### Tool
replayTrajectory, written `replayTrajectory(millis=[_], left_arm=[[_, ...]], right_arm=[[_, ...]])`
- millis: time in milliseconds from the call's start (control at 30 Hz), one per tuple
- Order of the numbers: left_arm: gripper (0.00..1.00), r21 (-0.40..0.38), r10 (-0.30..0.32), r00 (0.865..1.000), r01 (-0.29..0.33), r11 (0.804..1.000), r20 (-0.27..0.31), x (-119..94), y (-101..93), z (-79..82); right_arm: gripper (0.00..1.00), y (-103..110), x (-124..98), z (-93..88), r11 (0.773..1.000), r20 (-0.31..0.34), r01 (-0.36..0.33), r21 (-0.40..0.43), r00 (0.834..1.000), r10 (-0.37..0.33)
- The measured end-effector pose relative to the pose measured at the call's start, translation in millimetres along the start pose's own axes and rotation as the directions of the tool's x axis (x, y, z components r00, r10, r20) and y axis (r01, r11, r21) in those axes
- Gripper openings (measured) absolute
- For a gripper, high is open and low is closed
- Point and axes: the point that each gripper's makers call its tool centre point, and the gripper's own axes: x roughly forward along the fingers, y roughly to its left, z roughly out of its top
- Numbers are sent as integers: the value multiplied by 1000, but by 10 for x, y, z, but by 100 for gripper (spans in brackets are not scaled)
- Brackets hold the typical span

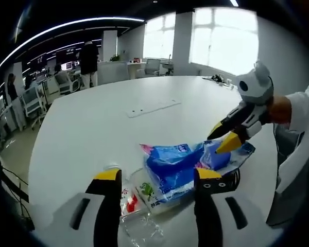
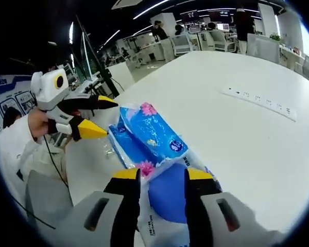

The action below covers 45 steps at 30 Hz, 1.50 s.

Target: Arrange the tabletop items into an orderly group along one side of the table until the central work area is clear of visible clutter.

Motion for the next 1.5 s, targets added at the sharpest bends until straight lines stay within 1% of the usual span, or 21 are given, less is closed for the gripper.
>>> replayTrajectory(millis=[67,233,333,433,600,733,800,967,1033,1100,1200,1367,1500], left_arm=[[55,-3,-8,1000,8,1000,4,12,-13,8],[50,10,-5,1000,6,1000,-13,47,12,-35],[46,7,-6,1000,6,1000,-19,59,16,-50],[41,4,-4,1000,4,1000,-29,78,32,-86],[29,9,-14,999,15,1000,-40,100,21,-123],[25,9,-20,999,20,1000,-50,107,7,-169],[21,19,-20,998,21,1000,-61,109,8,-196],[14,17,-20,999,20,1000,-51,99,14,-191],[13,16,-18,999,19,1000,-50,98,10,-193],[10,11,-24,999,24,1000,-46,93,-12,-190],[8,11,-25,999,25,1000,-39,86,-21,-183],[6,-13,-33,999,33,999,-25,64,-48,-169],[4,-13,-34,999,34,999,-20,48,-57,-156]], right_arm=[[29,2,31,-6,1000,-6,-3,5,1000,3],[25,3,95,-30,1000,-21,-7,17,1000,7],[21,12,131,-73,1000,-40,-11,18,999,11],[17,35,156,-105,1000,-52,-22,21,998,23],[14,40,185,-129,999,-57,-26,28,998,27],[10,42,199,-147,999,-60,-31,36,998,33],[8,45,204,-135,999,-53,-32,36,998,34],[5,40,220,-146,999,-58,-29,38,998,32],[4,44,214,-145,999,-57,-29,41,998,31],[0,47,209,-140,999,-57,-28,33,998,30],[0,53,207,-149,999,-66,-26,23,997,28],[0,51,197,-144,999,-61,-25,25,998,27],[0,51,187,-129,999,-54,-23,29,998,25]])
